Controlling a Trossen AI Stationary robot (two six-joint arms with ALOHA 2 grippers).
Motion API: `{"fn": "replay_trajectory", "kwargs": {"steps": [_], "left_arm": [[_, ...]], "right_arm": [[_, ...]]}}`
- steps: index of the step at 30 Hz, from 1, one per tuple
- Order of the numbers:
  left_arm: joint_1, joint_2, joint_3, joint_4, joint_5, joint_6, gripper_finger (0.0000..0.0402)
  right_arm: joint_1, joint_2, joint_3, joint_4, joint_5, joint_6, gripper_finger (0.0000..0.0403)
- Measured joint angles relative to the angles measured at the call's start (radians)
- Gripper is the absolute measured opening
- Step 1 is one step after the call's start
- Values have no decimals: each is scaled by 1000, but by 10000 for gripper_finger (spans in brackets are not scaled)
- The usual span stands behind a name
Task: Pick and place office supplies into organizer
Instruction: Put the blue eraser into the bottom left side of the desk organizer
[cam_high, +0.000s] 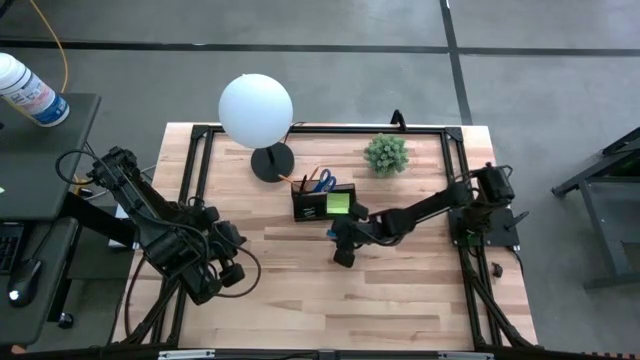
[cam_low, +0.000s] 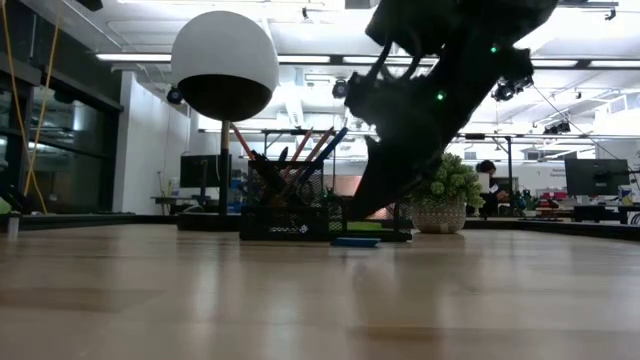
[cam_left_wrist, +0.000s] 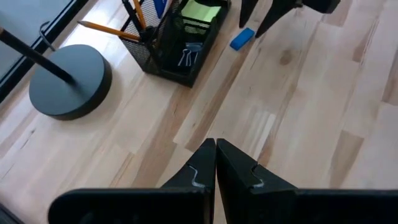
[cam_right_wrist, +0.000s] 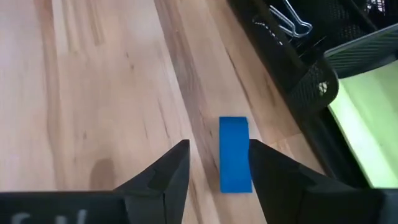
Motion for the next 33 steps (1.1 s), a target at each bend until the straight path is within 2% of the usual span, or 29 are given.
{"fn": "replay_trajectory", "kwargs": {"steps": [7, 12, 22, 33], "left_arm": [[0, 0, 0, 0, 0, 0, 3], [0, 0, 0, 0, 0, 0, 3], [0, 0, 0, 0, -5, 2, 3], [0, 0, 0, 1, -7, 8, 3]], "right_arm": [[-23, 13, 0, 3, 20, -36, 150], [-38, 21, 0, -1, -19, -81, 157], [-38, 30, 0, -36, -10, -70, 179], [-38, 49, 0, -35, -17, -62, 173]]}}
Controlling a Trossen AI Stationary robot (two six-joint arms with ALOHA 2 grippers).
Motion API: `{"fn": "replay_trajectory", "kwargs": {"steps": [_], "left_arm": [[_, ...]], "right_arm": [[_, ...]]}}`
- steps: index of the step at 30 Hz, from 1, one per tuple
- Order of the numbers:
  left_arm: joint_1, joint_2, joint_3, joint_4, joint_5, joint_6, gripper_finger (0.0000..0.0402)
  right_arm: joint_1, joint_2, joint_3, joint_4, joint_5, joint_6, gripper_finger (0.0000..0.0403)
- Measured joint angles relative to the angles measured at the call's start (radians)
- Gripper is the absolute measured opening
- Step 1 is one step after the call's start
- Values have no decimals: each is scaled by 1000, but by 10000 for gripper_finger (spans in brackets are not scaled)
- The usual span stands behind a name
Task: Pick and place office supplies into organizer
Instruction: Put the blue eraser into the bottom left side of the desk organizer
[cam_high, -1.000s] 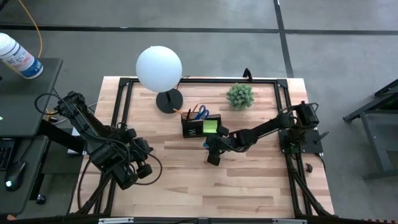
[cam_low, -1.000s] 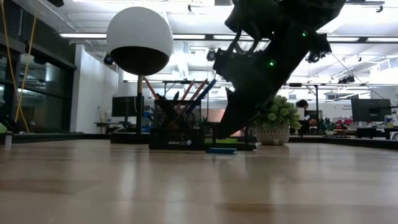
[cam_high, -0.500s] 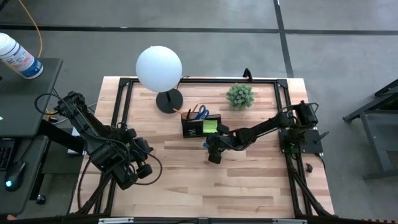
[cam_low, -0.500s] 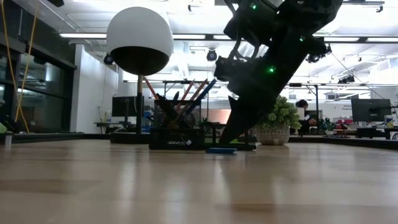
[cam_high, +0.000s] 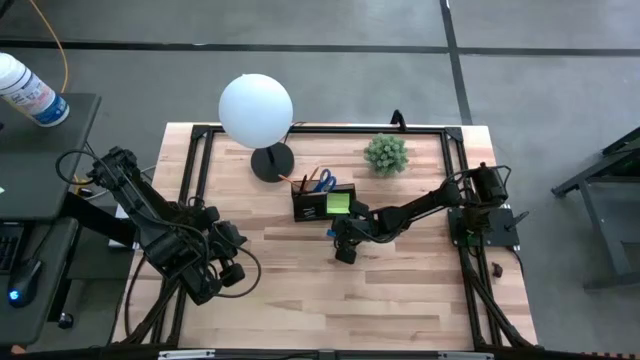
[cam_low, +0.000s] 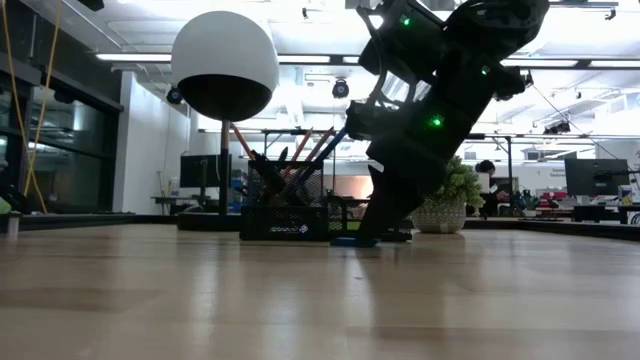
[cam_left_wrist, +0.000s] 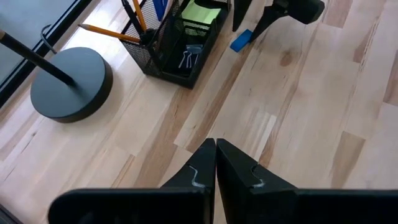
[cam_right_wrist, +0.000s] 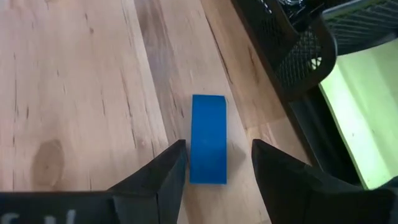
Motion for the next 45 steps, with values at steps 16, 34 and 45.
{"fn": "replay_trajectory", "kwargs": {"steps": [16, 34, 45], "left_arm": [[0, 0, 0, 1, 0, 0, 3], [0, 0, 0, 0, -23, 0, 3], [0, 0, 0, 1, -23, 0, 3]], "right_arm": [[-32, 0, 0, -4, -55, -9, 168], [-42, 0, 2, -17, -120, -11, 123], [-41, 0, 2, -20, -134, -9, 76]]}}
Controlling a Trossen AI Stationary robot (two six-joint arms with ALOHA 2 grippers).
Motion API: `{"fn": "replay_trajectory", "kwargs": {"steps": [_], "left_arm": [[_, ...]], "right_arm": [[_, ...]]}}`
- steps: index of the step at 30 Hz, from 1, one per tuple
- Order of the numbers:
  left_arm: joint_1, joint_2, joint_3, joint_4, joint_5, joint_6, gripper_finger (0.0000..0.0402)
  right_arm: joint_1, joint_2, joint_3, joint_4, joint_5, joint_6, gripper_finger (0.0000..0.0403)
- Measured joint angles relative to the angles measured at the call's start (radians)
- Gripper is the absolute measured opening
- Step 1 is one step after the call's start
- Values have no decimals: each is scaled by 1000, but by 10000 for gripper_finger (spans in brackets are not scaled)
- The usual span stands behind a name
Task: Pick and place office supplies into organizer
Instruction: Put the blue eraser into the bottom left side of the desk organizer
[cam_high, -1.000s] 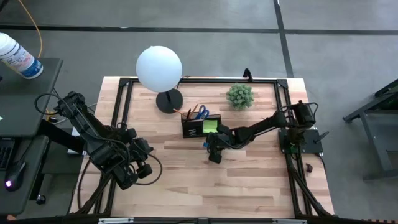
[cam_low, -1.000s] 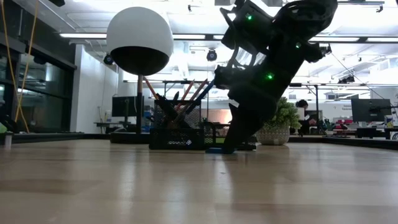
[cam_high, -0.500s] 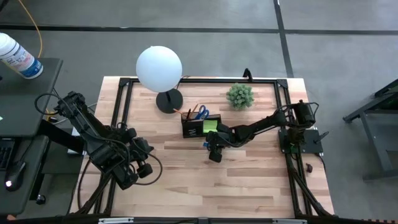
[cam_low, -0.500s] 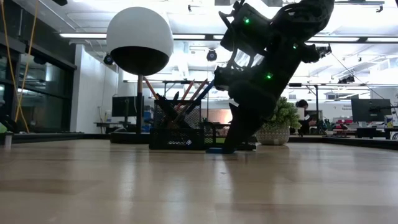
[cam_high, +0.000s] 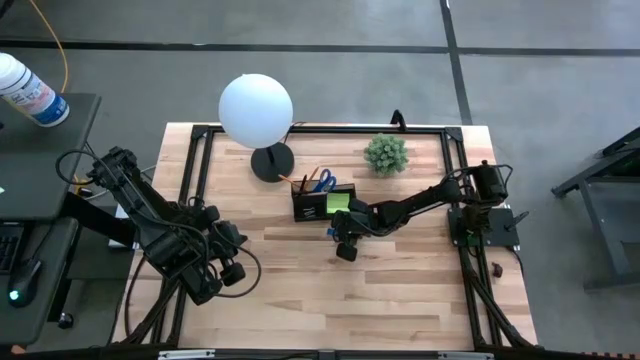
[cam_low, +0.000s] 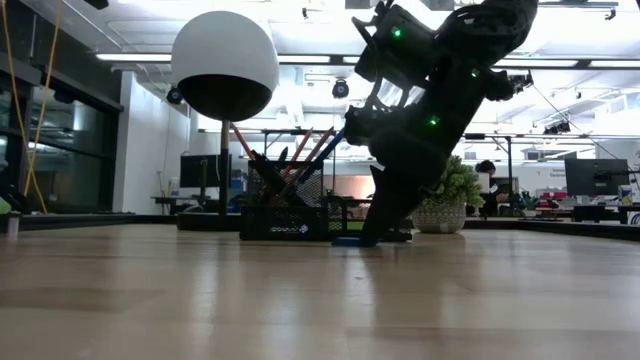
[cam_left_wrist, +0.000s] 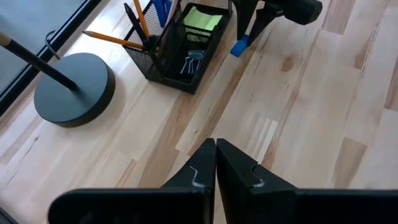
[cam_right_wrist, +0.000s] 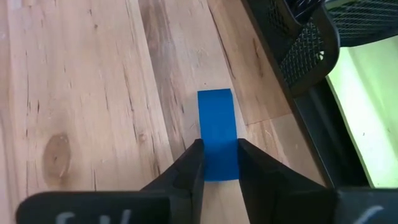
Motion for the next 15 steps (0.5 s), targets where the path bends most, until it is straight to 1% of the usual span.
{"fn": "replay_trajectory", "kwargs": {"steps": [15], "left_arm": [[0, 0, 0, 2, 0, 0, 3]], "right_arm": [[0, 0, -2, 11, -10, 0, 73]]}}
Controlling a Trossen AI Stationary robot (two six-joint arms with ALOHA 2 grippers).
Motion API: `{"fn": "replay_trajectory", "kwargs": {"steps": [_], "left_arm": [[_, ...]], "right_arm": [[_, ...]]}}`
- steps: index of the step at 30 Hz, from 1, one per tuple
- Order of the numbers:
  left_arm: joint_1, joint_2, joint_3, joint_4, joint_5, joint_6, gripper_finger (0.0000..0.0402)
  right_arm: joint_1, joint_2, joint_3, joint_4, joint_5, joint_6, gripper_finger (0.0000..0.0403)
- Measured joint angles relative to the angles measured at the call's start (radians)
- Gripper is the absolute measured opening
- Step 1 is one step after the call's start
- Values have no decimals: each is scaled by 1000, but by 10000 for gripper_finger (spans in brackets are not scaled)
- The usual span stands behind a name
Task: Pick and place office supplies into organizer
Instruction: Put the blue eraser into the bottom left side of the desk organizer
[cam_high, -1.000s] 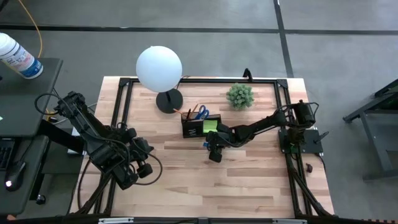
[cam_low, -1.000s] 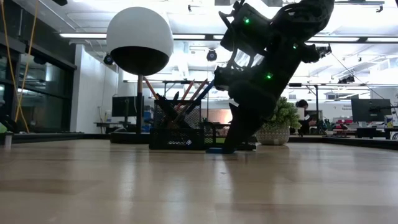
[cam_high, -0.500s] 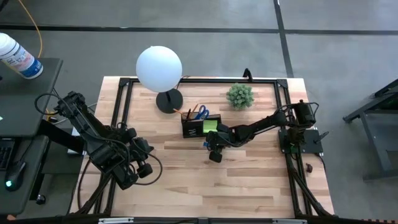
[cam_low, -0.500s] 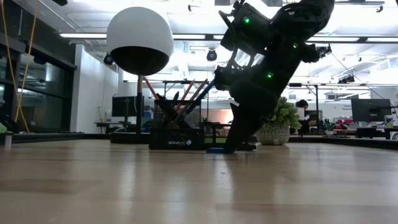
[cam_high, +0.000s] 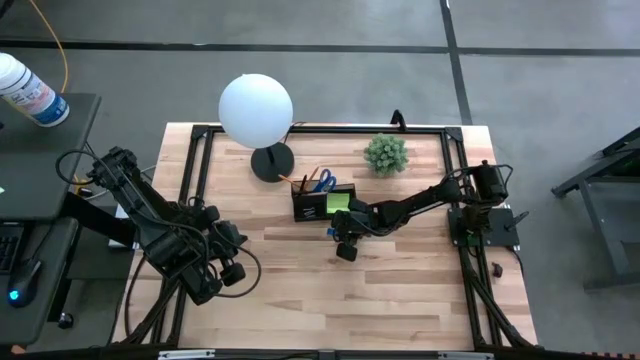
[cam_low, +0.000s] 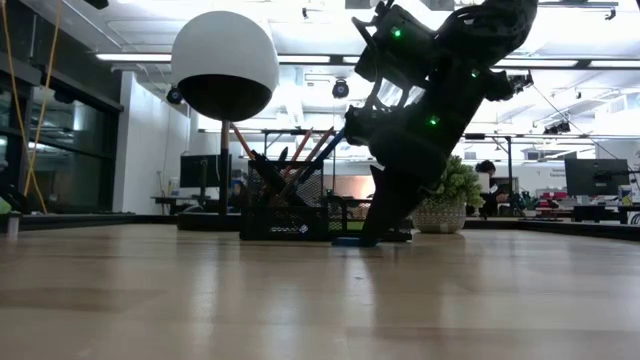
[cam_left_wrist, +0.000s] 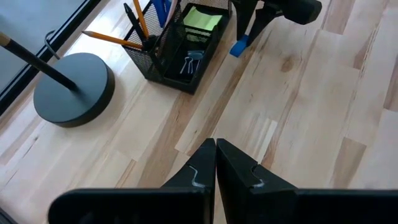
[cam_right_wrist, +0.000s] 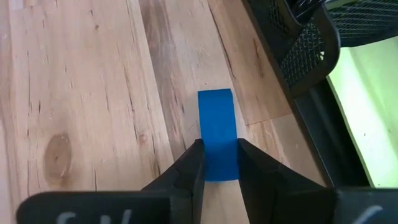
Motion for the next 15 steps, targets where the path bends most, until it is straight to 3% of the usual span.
{"fn": "replay_trajectory", "kwargs": {"steps": [15], "left_arm": [[0, 0, 0, 0, 0, 0, 3]], "right_arm": [[3, 5, 127, -70, -35, -117, 73]]}}
